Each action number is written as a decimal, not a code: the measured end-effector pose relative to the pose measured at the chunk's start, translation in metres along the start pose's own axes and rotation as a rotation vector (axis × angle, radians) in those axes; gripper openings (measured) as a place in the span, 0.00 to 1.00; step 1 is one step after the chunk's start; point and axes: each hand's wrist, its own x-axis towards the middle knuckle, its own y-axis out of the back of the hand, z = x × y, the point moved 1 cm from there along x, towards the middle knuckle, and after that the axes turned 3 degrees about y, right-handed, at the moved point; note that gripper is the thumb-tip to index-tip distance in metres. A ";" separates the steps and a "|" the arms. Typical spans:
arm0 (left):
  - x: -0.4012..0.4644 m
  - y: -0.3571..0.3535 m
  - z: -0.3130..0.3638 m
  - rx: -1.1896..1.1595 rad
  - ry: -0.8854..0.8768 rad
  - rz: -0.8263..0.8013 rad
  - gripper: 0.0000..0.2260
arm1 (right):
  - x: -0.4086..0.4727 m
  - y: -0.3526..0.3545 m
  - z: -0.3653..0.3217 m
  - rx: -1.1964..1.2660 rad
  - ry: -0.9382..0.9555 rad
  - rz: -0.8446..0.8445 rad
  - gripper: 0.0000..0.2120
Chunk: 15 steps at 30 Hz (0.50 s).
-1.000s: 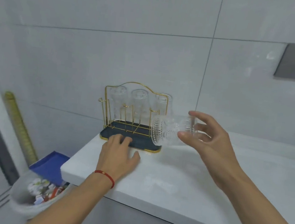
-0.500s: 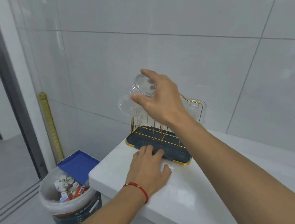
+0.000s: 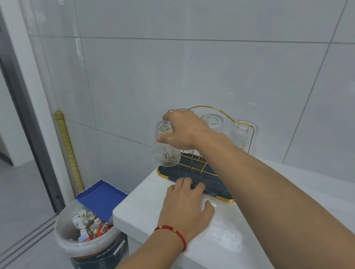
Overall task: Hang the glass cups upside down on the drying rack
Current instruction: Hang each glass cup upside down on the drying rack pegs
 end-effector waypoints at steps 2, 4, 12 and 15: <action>0.000 0.000 0.000 -0.002 0.000 0.001 0.19 | 0.000 -0.002 0.004 0.019 0.009 0.004 0.30; 0.000 0.000 0.000 -0.003 0.003 0.003 0.19 | 0.000 -0.002 0.007 0.045 0.014 0.001 0.32; -0.001 0.004 0.002 -0.041 0.017 0.018 0.19 | -0.020 0.000 0.003 -0.118 0.075 0.096 0.30; -0.001 0.007 0.002 -0.075 0.018 0.027 0.21 | -0.050 0.013 0.002 -0.091 0.172 0.291 0.21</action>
